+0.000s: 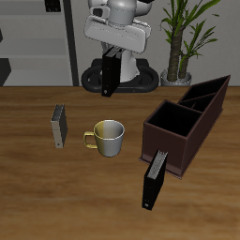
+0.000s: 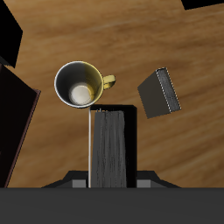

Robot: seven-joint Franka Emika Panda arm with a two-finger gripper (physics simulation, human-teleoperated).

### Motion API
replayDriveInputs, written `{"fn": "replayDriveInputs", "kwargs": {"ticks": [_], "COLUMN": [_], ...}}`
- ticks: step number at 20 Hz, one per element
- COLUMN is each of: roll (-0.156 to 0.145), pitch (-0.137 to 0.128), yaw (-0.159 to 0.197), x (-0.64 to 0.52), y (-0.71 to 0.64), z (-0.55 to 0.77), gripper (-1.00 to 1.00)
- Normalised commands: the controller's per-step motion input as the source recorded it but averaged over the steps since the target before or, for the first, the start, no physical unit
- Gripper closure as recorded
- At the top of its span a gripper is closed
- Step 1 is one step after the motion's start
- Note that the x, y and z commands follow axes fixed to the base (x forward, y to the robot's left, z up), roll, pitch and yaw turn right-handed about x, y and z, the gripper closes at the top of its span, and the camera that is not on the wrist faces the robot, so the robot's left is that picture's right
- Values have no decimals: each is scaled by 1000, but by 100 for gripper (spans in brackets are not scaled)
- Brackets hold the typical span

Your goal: Place the right black book into the left desk caddy's front compartment

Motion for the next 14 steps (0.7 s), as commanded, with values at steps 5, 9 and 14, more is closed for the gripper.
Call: {"fn": "replayDriveInputs", "kwargs": {"ticks": [5,9,14], "roll": [35,25,-16], "pitch": [20,-8,-45], "yaw": [-18,-54,-72], "x": [-91,-137,-174], "y": [348,213,110], "z": [-210,-34,-18], "gripper": [100,100,100]}}
